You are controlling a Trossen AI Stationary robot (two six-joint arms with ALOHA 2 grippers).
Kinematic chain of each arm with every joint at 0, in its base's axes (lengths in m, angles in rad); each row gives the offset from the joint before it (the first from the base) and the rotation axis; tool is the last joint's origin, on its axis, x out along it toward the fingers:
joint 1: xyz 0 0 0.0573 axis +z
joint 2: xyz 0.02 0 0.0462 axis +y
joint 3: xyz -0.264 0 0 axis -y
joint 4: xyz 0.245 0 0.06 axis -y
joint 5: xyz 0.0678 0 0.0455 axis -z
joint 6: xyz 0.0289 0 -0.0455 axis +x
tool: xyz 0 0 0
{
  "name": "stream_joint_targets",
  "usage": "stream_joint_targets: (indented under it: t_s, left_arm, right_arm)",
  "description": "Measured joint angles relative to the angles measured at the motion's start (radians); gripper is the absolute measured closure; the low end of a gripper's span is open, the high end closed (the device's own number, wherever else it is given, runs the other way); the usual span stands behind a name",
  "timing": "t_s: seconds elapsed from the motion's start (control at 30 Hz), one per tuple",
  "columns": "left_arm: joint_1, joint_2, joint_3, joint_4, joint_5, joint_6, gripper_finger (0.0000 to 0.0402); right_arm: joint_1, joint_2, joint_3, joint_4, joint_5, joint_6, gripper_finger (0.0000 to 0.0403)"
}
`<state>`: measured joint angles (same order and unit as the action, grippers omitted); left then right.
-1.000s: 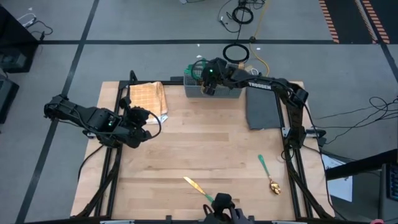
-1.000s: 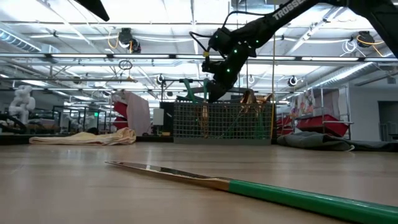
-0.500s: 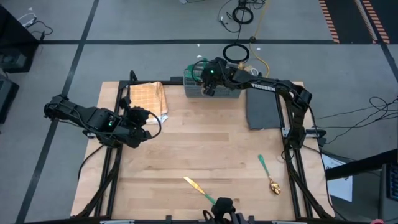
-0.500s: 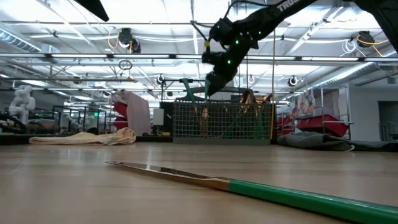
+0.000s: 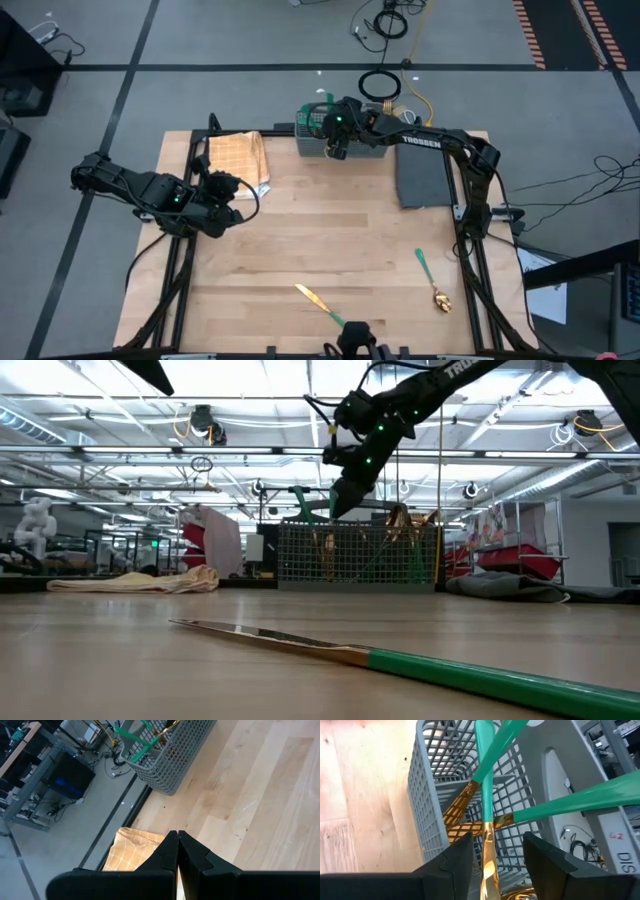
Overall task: Sort silverware
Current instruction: Put the knife into the middle left section of the dish rack
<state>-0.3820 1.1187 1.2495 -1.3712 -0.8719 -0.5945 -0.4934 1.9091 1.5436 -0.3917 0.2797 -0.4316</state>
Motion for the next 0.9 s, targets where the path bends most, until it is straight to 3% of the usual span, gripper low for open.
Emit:
stream_joint_targets:
  t_s: [0.6, 0.77, 0.9]
  left_arm:
    - [0.0, 0.0, 0.0, 0.0, 0.0, 0.002, 0.0393]
    - [0.0, 0.0, 0.0, 0.0, 0.0, 0.002, 0.0393]
    - [0.0, 0.0, 0.0, 0.0, 0.0, 0.002, 0.0393]
  right_arm:
    - [-0.019, 0.068, 0.005, 0.015, -0.008, -0.028, 0.0243]
    - [-0.017, 0.079, 0.003, 0.026, 0.12, -0.026, 0.0243]
    - [-0.025, 0.08, 0.003, 0.003, 0.13, -0.028, 0.0243]
